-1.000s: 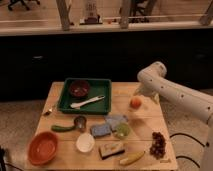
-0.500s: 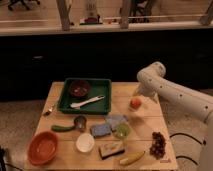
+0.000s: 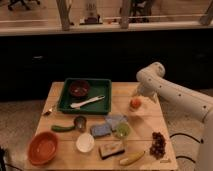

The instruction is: Place apple in paper cup

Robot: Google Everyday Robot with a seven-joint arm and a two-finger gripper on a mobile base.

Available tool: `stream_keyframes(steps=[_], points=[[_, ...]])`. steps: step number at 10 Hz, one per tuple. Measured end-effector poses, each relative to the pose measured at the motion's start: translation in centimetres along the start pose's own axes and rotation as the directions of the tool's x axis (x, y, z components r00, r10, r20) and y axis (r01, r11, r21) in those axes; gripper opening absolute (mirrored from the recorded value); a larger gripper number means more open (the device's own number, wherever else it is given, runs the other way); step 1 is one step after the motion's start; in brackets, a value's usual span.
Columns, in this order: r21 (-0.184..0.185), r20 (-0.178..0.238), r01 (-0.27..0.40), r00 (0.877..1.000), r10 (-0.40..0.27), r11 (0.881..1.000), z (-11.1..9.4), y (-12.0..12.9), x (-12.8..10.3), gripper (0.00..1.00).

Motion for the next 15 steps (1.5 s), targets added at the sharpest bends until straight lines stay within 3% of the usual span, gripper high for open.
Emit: stream_keyframes(steps=[5,9,15], points=[[0.043,0.041,-0.032,0.999,0.030,0.999,1.9,-0.9,-0.4,0.80],[0.078,0.106,-0.052,0.993,0.043,0.996,3.8,-1.8,-0.4,0.80],[0.103,0.174,-0.087,0.982,0.068,0.991,5.5,-2.2,-0.1,0.80]])
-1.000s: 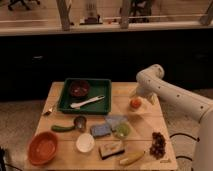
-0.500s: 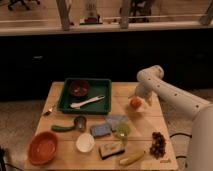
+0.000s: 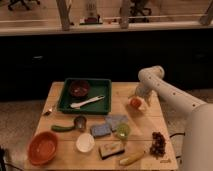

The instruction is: Place apple in paper cup

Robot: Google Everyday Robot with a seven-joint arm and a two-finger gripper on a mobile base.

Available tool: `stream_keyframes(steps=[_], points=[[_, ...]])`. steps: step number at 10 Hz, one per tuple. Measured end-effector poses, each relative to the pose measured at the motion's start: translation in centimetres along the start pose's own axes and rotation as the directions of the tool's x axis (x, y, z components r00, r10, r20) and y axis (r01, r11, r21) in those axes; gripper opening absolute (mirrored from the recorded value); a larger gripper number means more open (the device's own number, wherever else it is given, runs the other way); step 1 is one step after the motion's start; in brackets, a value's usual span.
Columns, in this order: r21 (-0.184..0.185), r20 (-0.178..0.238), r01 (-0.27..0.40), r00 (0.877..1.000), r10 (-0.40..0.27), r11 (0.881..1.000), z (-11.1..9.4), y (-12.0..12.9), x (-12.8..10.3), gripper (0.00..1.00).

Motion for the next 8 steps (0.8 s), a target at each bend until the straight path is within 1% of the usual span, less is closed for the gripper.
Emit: stream_keyframes(steps=[1,4,5,6,7,8], points=[[0.002,0.011,0.001,1.000,-0.001,1.000,0.3,-0.1,-0.1,0.80],[0.009,0.028,0.013,1.000,-0.013,1.000,0.5,-0.3,-0.7,0.80],[0.012,0.032,0.019,0.999,-0.020,1.000,0.6,-0.5,-1.0,0.77],[0.013,0.034,0.023,0.999,-0.023,1.000,0.7,-0.5,-1.2,0.71],[0.019,0.035,0.024,0.999,-0.024,1.000,0.8,-0.5,-1.3,0.62],[0.024,0.041,0.025,0.999,-0.026,0.999,1.1,-0.5,-1.4,0.49]])
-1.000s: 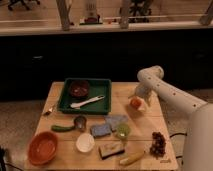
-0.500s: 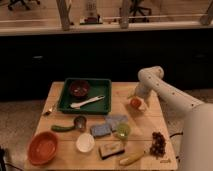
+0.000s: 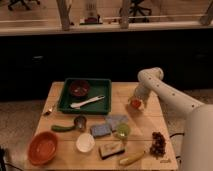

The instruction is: Place apple in paper cup

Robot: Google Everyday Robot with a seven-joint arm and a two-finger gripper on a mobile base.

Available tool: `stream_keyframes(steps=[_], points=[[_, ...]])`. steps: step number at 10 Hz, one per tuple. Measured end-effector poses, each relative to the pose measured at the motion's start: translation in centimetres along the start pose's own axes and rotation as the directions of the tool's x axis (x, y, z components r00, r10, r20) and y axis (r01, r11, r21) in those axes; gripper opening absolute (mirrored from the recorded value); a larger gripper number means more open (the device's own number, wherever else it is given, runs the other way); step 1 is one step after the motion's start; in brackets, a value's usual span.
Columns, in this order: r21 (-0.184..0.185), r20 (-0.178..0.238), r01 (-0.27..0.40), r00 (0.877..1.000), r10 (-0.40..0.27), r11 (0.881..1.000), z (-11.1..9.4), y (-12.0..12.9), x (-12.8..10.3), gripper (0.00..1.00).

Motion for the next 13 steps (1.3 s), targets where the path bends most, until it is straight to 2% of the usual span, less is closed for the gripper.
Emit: stream_keyframes(steps=[2,4,5,6,13], points=[[0.008,0.003,0.008,1.000,-0.008,1.000,0.0,-0.1,-0.2,0.32],[0.016,0.001,0.021,1.000,-0.021,1.000,-0.3,-0.4,-0.1,0.09],[0.016,0.000,0.025,1.000,-0.025,1.000,-0.5,-0.6,0.0,0.03],[0.014,-0.002,0.031,1.000,-0.031,0.999,-0.9,-0.7,0.1,0.00],[0.033,-0.016,0.058,0.998,-0.057,0.998,-3.4,-2.0,0.4,0.00]])
